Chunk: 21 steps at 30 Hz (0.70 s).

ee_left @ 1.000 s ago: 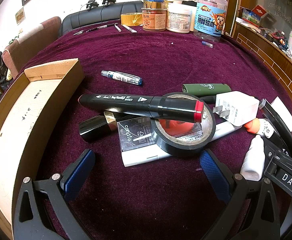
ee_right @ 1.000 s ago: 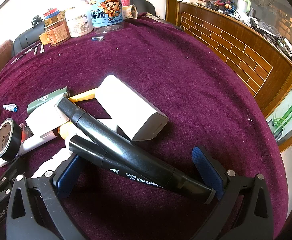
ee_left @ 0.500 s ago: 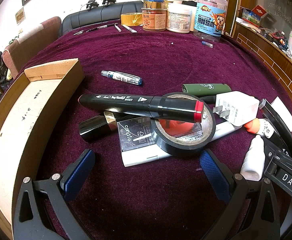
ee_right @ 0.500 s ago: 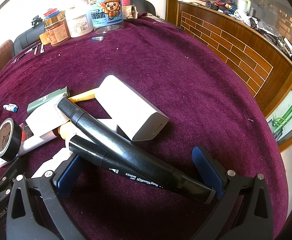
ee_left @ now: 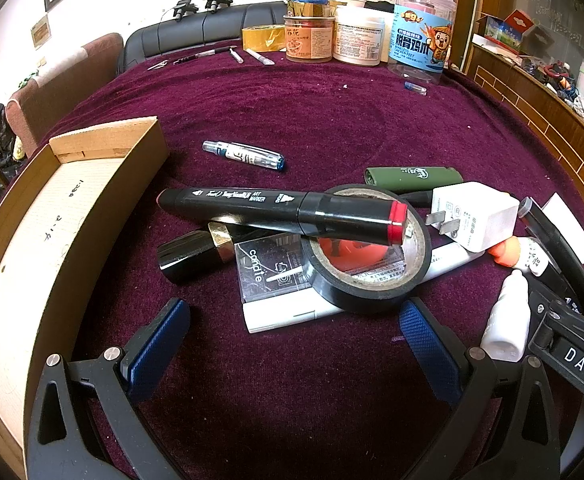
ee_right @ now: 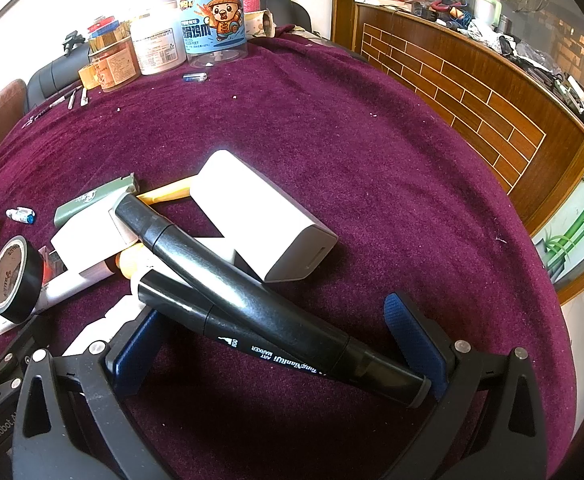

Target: Organize rigid objects

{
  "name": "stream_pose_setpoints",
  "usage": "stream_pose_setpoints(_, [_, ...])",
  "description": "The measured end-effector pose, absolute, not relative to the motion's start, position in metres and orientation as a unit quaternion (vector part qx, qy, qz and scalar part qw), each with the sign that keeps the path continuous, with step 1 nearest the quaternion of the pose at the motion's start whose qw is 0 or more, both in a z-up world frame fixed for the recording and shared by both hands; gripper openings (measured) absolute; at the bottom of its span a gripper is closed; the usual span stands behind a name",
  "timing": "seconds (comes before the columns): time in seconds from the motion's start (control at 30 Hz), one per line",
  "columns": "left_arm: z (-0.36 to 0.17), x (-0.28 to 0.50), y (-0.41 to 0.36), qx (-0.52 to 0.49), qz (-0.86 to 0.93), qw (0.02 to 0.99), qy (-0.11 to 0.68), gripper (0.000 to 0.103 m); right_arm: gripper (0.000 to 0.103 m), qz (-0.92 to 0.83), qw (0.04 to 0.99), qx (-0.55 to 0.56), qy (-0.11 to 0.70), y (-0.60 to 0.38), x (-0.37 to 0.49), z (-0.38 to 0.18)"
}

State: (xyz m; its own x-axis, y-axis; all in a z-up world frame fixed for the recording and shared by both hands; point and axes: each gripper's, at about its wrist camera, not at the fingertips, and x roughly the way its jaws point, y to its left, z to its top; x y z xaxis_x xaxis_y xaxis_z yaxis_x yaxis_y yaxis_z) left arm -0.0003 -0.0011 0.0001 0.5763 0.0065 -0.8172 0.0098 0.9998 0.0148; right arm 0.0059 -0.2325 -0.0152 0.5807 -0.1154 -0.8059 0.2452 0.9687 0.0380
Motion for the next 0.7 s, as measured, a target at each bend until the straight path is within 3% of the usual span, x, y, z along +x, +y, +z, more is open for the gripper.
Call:
stream_pose_setpoints(0.27, [0.003, -0.02, 0.006, 0.029, -0.103, 0.867, 0.487, 0.101, 0.103, -0.011, 0.885, 0.034, 0.464, -0.227, 0.003, -0.013])
stream_pose_setpoints(0.53, [0.003, -0.028, -0.003, 0.062, -0.096, 0.868, 0.483, 0.102, 0.103, 0.024, 0.865, 0.13, 0.484, -0.249, -0.012, -0.006])
stream_pose_setpoints(0.7, [0.003, -0.03, -0.003, 0.063, -0.095, 0.87, 0.48, 0.102, 0.103, -0.007, 0.859, 0.028, 0.511, -0.217, -0.01, -0.011])
